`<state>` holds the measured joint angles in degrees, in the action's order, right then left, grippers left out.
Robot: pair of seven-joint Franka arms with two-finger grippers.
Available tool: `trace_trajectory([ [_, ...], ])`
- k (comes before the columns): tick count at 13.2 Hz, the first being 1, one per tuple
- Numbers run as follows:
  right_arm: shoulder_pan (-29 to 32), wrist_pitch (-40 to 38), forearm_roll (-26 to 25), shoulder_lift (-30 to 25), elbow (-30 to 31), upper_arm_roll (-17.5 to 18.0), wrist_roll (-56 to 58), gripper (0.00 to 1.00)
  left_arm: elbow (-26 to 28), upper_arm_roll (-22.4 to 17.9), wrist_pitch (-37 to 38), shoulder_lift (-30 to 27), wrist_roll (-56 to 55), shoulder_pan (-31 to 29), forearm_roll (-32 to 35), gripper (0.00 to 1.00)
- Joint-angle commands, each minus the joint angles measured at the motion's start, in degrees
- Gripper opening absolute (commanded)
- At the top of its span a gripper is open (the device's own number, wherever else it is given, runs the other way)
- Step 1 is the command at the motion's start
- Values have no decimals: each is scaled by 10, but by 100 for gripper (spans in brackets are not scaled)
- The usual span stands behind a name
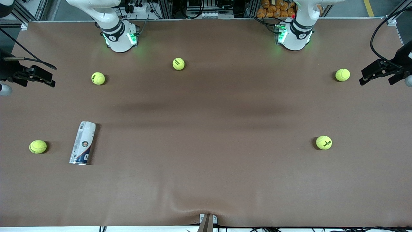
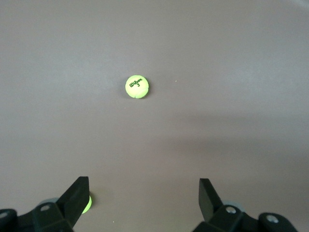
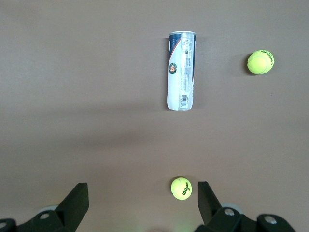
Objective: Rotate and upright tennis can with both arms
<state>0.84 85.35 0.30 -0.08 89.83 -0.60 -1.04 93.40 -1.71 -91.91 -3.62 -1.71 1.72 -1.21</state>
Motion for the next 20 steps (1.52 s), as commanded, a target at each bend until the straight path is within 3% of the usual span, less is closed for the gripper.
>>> trace_trajectory([
  [1, -7, 0, -1, -3, 3, -4, -10, 100, 3, 4, 1, -6, -4, -2, -3, 100],
  [20, 2, 15, 0, 17, 4, -5, -6, 100, -2, 15, 27, -6, -11, 0, 3, 100],
])
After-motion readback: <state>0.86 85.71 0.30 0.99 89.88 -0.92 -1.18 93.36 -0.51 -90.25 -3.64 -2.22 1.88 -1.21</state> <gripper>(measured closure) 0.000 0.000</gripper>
